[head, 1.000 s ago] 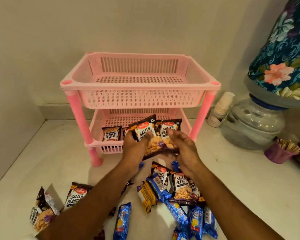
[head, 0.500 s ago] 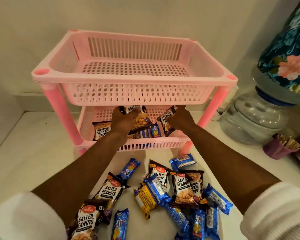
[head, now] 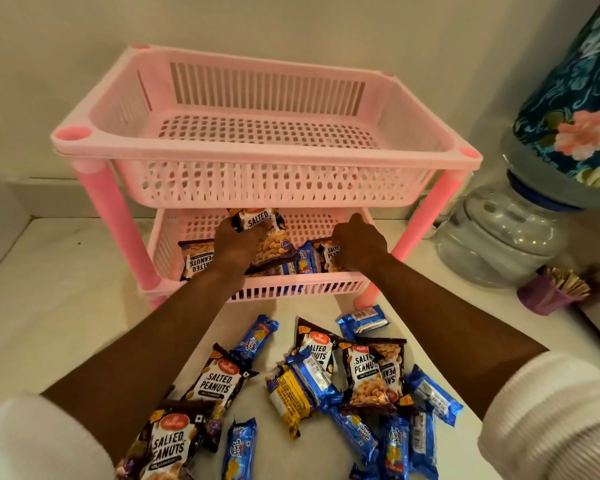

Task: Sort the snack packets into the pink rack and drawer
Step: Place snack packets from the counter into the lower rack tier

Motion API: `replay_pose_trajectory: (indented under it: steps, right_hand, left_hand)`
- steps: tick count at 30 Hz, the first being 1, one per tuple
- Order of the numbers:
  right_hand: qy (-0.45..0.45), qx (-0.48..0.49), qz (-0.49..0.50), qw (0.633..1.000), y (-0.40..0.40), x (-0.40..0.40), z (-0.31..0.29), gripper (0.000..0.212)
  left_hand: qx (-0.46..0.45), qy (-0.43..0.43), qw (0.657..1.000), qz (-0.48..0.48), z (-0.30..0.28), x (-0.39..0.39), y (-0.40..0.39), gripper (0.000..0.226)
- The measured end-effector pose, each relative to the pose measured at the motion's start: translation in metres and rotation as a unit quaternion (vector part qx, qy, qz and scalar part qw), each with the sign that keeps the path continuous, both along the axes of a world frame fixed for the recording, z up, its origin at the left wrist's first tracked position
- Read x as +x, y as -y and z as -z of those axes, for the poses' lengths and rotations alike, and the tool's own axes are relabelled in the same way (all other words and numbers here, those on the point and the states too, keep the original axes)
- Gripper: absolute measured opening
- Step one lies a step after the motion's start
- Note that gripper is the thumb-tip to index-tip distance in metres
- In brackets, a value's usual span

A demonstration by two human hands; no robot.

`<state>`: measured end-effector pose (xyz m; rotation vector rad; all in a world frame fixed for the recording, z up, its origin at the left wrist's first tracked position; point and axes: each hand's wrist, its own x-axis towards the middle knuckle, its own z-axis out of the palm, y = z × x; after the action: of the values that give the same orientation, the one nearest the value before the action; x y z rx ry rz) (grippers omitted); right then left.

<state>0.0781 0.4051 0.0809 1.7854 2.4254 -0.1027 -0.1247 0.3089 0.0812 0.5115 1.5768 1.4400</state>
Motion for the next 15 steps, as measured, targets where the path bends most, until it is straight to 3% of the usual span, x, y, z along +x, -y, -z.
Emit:
replay_pose_trajectory:
  steps: [4,6,8,10,11,12,15]
  right_hand:
    - [0.002,-0.022,-0.012,1.0,-0.001,0.0,0.004,0.037]
    - [-0.057,0.028,-0.002,0.998,-0.001,-0.003,-0.001,0.026]
    - [-0.209,0.038,0.016,0.977,0.005,-0.012,-0.01,0.021]
    - [-0.415,-0.103,0.059,0.902,0.021,-0.025,-0.025,0.024]
    - [-0.475,-0.177,0.07,0.859,0.029,-0.03,-0.03,0.026]
    - [-0.488,-0.215,0.055,0.844,0.035,-0.033,-0.033,0.027]
    - [-0.435,-0.175,-0.001,0.883,0.043,-0.036,-0.024,0.025]
  left_hand:
    - [-0.022,0.014,0.999,0.022,-0.006,0.004,0.002,0.031]
    - [-0.029,0.028,0.999,0.033,-0.01,0.005,0.002,0.021]
    - [-0.027,0.031,0.998,0.048,-0.01,0.005,-0.001,0.028]
    - [-0.03,0.029,0.997,0.067,-0.007,0.008,-0.008,0.038]
    - [-0.028,0.025,0.997,0.074,-0.006,0.01,-0.011,0.037]
    - [-0.024,0.023,0.996,0.081,-0.005,0.012,-0.014,0.039]
    - [-0.017,0.022,0.994,0.103,0.006,0.017,-0.027,0.071]
